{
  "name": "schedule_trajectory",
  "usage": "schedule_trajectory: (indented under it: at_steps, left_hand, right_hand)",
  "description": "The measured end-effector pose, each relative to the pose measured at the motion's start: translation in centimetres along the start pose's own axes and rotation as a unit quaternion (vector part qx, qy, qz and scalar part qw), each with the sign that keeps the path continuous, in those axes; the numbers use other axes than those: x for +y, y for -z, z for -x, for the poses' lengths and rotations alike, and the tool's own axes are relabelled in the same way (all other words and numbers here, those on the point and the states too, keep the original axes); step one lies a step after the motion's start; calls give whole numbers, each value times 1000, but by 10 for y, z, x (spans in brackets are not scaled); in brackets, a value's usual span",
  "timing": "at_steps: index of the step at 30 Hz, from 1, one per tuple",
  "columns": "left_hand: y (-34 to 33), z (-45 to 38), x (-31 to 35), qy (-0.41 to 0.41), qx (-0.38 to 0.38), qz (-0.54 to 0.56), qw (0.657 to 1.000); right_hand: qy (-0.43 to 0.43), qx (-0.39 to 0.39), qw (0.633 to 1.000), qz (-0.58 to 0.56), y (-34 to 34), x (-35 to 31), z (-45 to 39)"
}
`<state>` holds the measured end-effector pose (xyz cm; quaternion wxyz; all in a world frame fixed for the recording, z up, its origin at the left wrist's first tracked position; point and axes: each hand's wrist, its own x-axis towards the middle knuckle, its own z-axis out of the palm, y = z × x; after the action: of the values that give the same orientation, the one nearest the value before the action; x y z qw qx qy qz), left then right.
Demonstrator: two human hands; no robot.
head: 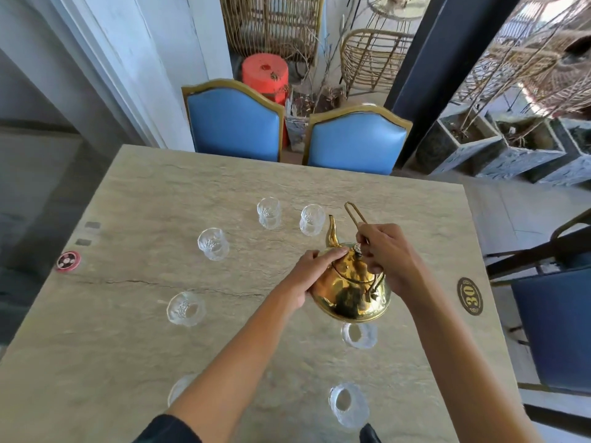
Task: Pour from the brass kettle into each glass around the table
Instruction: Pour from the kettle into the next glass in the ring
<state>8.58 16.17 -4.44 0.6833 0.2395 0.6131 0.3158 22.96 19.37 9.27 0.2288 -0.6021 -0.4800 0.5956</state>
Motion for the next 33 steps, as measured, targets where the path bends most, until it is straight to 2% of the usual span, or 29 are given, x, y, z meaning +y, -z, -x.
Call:
schedule_trajectory:
  at_steps: [9,21,33]
  left_hand:
    - [28,-31,15,29,-22,-16,999]
    - [34,-55,5,69,-34,13,997]
    - [36,-60,4,88,-43,26,995]
  right_hand:
    - [-42,20,999,-8,-24,-8,-42]
    - [-85,28,996,29,-34,-10,-74]
    - [-101,24,995,15,-37,-6,-91]
